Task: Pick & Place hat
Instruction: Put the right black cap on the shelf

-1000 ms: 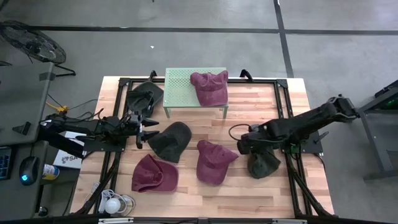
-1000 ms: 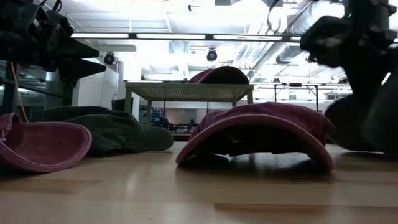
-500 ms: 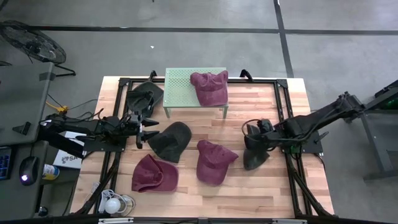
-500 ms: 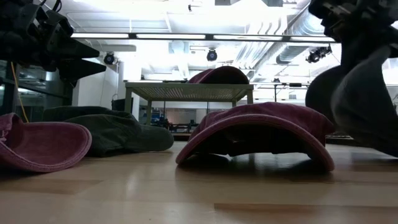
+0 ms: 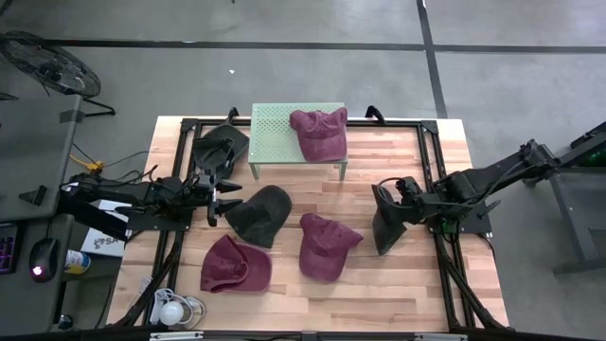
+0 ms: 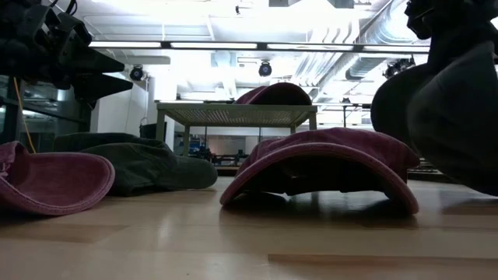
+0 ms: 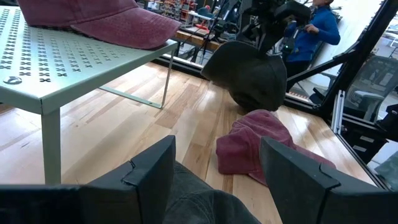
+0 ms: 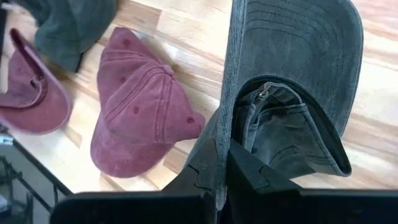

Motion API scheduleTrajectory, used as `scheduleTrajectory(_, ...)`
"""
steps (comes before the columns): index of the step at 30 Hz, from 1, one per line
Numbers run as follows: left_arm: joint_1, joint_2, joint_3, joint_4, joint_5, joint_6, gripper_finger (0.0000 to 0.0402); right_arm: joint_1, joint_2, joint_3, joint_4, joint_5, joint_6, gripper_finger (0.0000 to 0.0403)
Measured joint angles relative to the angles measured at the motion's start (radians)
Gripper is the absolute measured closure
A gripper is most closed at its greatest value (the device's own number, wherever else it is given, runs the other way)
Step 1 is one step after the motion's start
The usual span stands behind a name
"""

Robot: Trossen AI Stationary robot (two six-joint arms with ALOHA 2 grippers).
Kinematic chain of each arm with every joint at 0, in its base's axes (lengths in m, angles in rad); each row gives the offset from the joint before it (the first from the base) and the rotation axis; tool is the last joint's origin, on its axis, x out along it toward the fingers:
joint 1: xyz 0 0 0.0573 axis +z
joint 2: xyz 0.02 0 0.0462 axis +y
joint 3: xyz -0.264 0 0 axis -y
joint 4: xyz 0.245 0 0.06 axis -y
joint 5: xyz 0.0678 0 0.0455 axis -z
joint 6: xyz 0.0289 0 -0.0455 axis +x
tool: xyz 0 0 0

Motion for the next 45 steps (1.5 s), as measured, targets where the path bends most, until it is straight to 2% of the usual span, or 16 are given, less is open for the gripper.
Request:
scheduleTrajectory(12, 0.000, 0.000, 0.000, 0.000, -0.001, 0.000, 0.0172, 0.000, -0.086, 0.000, -0.027, 0.003, -0.101, 0.0395)
scheduleTrajectory(19, 0.000, 0.000, 0.000, 0.071, -0.210, -0.004, 0.0172, 0.000, -0.130, 0.000, -0.027, 0.044, -0.136, 0.0395)
scheduleTrajectory(24, 0.000, 0.000, 0.000, 0.106, -0.238, -0.034, 0.0172, 0.000, -0.141, 0.000, -0.026, 0.078, -0.153, 0.0395)
scheduleTrajectory(27, 0.000, 0.000, 0.000, 0.152, -0.239, -0.125, 0.0172, 0.000, -0.141, 0.000, -0.009, 0.081, -0.160, 0.0395)
scheduleTrajectory(32, 0.000, 0.000, 0.000, 0.247, -0.256, -0.150, 0.0172, 0.000, -0.141, 0.000, 0.044, 0.124, -0.187, 0.0395)
scheduleTrajectory(37, 0.000, 0.000, 0.000, 0.308, -0.260, -0.265, 0.0172, 0.000, -0.141, 0.000, 0.127, 0.175, -0.259, 0.0395)
scheduleTrajectory(42, 0.000, 0.000, 0.000, 0.326, -0.247, -0.413, 0.0172, 0.000, -0.141, 0.000, 0.273, 0.211, -0.379, 0.0395)
scheduleTrajectory(45, 0.000, 0.000, 0.000, 0.326, -0.231, -0.440, 0.0172, 0.000, -0.141, 0.000, 0.387, 0.234, -0.484, 0.0395)
